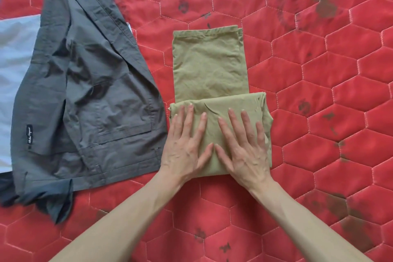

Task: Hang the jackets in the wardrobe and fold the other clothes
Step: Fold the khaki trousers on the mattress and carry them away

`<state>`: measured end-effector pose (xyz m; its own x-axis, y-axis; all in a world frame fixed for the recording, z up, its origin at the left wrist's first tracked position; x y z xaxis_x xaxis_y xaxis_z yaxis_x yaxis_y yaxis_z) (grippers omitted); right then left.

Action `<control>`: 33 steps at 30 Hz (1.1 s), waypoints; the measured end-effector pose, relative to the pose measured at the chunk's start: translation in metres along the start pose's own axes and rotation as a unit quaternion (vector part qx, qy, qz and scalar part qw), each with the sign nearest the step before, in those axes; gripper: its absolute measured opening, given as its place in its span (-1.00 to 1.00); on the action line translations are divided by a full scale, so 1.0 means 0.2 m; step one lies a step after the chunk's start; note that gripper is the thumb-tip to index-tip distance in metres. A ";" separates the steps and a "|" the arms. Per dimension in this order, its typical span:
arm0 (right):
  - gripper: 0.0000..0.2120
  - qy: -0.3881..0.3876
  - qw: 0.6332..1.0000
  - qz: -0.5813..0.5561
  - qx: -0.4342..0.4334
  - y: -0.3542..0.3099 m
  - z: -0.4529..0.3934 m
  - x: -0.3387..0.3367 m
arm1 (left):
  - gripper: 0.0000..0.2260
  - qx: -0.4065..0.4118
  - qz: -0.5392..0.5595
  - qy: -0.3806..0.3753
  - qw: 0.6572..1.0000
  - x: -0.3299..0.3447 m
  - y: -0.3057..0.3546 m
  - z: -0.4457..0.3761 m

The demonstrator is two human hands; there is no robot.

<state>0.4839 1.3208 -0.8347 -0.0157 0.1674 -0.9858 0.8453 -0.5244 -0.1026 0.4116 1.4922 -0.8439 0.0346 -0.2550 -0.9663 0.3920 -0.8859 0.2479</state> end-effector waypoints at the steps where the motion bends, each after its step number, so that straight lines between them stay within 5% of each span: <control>1: -0.35 0.001 1.000 -0.016 0.019 0.02 -0.03 0.01 | -0.32 -0.005 0.018 0.002 1.000 0.01 -0.02 -0.01; 13: -0.22 -0.023 0.974 -0.082 0.211 0.10 -0.08 0.02 | -0.25 -0.019 -0.008 -0.024 1.000 0.02 -0.02 -0.04; 17: -0.27 -0.040 0.986 -0.045 0.154 0.08 -0.08 0.01 | -0.12 0.088 -0.006 -0.058 0.994 0.01 0.04 0.02; 20: -0.35 -0.031 0.998 -0.042 0.028 0.08 -0.04 0.01 | -0.05 0.161 -0.013 -0.081 0.983 -0.01 0.05 0.08; 24: -0.12 -0.073 0.986 -0.074 -0.133 0.14 0.10 0.00 | -0.01 0.238 -0.090 -0.121 0.959 -0.04 -0.04 0.15; 29: 0.02 -0.143 0.968 -0.060 -0.198 0.26 0.19 -0.06 | -0.30 0.196 -0.120 -0.116 0.966 -0.09 0.05 0.20; 33: 0.05 -0.160 0.972 -0.082 -0.152 0.21 0.17 -0.12 | -0.28 0.106 -0.066 -0.135 0.983 -0.19 0.16 0.19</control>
<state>0.5025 1.2666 -0.8195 -0.2881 -0.0652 -0.9554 0.9354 -0.2328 -0.2662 0.3881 1.4589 -0.7970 -0.2598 -0.2001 -0.9447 0.1752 -0.9718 0.1577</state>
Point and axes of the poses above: each hand's wrist, its own z-axis away from the middle knuckle, its own x-axis out of the palm, y = z × x, the point moved 3 cm from there along -z, towards the middle knuckle, and after that the axes turned 13 degrees about -x, right-handed, at the moved point
